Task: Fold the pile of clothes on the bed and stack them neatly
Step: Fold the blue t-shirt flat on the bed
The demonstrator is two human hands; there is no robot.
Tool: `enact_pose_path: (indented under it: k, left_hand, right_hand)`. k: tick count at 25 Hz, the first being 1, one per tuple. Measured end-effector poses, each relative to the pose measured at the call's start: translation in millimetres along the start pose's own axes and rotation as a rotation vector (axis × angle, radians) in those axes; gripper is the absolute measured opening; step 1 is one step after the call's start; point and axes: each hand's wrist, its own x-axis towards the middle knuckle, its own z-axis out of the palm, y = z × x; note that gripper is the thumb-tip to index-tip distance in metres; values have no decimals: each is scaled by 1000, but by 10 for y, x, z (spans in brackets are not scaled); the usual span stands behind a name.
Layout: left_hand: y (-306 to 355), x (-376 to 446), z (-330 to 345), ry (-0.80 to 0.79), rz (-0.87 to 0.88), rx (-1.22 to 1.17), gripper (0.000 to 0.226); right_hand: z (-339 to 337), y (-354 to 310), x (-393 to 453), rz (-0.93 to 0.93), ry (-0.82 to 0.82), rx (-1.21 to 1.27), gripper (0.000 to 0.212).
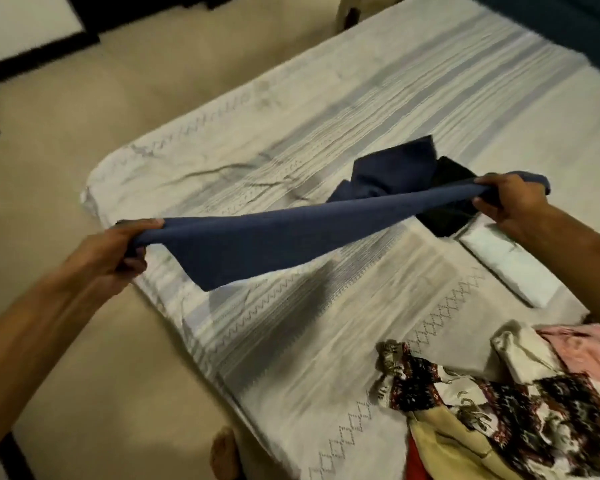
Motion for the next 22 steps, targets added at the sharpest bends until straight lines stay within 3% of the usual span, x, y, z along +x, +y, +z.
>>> enact_pose_path:
  k: [2, 5, 8, 13, 18, 22]
  left_hand:
    - [520, 223, 379, -144, -17, 27, 16]
    - [1138, 424, 1148, -252, -3, 43, 22]
    - [1651, 604, 1954, -299, 58, 19, 26]
    - [2225, 813, 2857, -322, 178, -88, 15]
    - [2351, 857, 2974, -340, 292, -183, 29]
    - [1773, 1079, 2478, -354, 287, -116, 12]
  right_hand:
    - [-392, -229, -57, 24, 101, 58, 19]
    - [-761, -438, -17, 81, 177, 139, 39]
    - [-1000, -707, 9, 96, 241, 196, 19]
    - [-1222, -1037, 111, -91, 201, 406, 47]
    - [-1343, -1043, -335, -191, 104, 440, 37]
    - [-1482, -125, -770, -90, 15, 441, 22]
